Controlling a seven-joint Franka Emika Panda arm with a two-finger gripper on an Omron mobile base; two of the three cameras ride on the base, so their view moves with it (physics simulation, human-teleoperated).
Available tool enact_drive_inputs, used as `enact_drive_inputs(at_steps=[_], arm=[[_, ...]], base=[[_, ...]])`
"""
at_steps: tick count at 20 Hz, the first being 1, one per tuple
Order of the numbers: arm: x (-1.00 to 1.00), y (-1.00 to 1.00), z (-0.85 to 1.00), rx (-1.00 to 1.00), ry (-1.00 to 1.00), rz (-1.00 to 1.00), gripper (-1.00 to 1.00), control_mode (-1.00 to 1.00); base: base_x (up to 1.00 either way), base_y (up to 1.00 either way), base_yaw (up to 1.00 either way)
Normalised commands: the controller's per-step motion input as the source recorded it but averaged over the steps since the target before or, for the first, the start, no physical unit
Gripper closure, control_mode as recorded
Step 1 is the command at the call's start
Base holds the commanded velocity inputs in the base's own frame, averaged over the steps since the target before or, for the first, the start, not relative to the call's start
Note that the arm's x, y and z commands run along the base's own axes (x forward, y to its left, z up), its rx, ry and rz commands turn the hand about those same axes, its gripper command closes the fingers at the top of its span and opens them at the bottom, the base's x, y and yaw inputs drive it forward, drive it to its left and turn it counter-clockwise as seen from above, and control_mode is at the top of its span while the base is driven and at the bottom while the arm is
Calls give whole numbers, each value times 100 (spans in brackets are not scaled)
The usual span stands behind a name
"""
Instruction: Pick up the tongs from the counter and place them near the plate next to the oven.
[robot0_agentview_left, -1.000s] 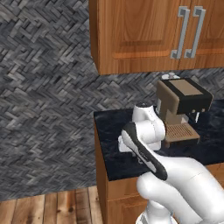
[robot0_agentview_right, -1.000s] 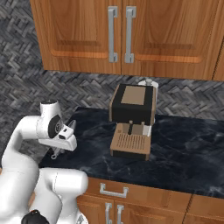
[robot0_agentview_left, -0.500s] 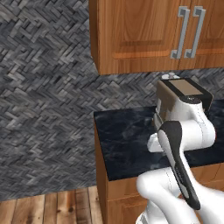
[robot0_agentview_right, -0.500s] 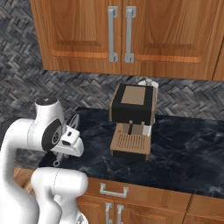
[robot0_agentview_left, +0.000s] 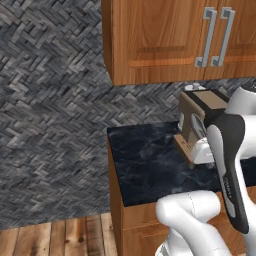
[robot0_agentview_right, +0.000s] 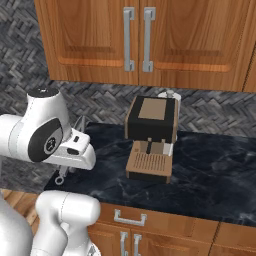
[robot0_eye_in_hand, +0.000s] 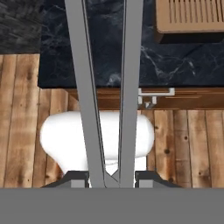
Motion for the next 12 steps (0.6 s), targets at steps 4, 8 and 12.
enact_drive_inputs(at_steps=[4, 8, 12], arm=[[0, 0, 0, 1, 0, -1, 100, -100], [0, 0, 0, 0, 0, 0, 100, -100], [0, 0, 0, 0, 0, 0, 100, -100]], base=[[0, 0, 0], [0, 0, 0], [0, 0, 0]])
